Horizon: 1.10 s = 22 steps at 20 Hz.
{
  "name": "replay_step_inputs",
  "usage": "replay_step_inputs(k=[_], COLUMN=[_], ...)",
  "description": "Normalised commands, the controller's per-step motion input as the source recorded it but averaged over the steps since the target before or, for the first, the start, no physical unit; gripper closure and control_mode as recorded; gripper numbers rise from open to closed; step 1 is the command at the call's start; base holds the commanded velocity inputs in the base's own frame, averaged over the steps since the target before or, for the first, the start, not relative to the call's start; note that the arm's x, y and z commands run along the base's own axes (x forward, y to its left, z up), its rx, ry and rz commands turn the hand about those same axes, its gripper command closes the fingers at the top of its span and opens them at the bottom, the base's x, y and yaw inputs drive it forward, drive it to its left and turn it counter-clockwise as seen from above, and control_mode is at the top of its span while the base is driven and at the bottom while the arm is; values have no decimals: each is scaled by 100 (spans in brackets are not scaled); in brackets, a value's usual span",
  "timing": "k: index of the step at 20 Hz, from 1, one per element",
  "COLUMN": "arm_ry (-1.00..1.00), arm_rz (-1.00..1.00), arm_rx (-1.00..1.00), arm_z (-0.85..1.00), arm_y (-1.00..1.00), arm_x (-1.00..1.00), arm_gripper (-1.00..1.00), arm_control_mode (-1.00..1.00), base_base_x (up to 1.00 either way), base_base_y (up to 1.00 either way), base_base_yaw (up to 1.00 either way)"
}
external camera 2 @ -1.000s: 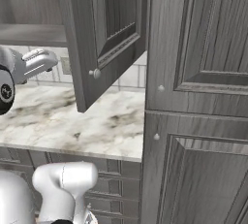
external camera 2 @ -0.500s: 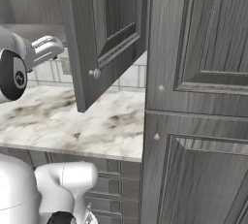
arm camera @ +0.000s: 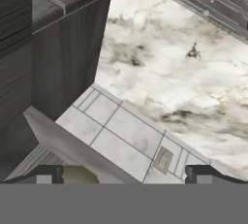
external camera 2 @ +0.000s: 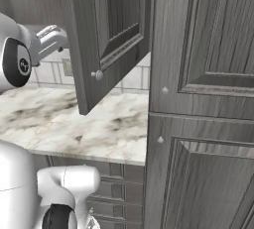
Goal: Move the bowls from the cabinet to the plates on the dining table.
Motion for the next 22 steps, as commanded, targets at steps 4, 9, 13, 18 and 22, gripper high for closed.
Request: replay_step_inputs(k=[4, 9, 13, 18, 22], arm_ry=[0, 0, 0, 0, 0], arm_rz=[0, 0, 0, 0, 0], arm_rx=[-14, -7, -2, -2, -2], arm_z=[0, 10, 26, 17, 2], arm_y=[0, 0, 0, 0, 0], arm_x=[28, 23, 17, 20, 28], arm_gripper=[-100, -100, -100, -100, -100], arm_control_mode=[-100, -100, -100, -100, -100], base_base_x=[0, 0, 0, 0, 0], base_base_y=[0, 0, 0, 0, 0], base_base_yaw=[0, 0, 0, 0, 0])
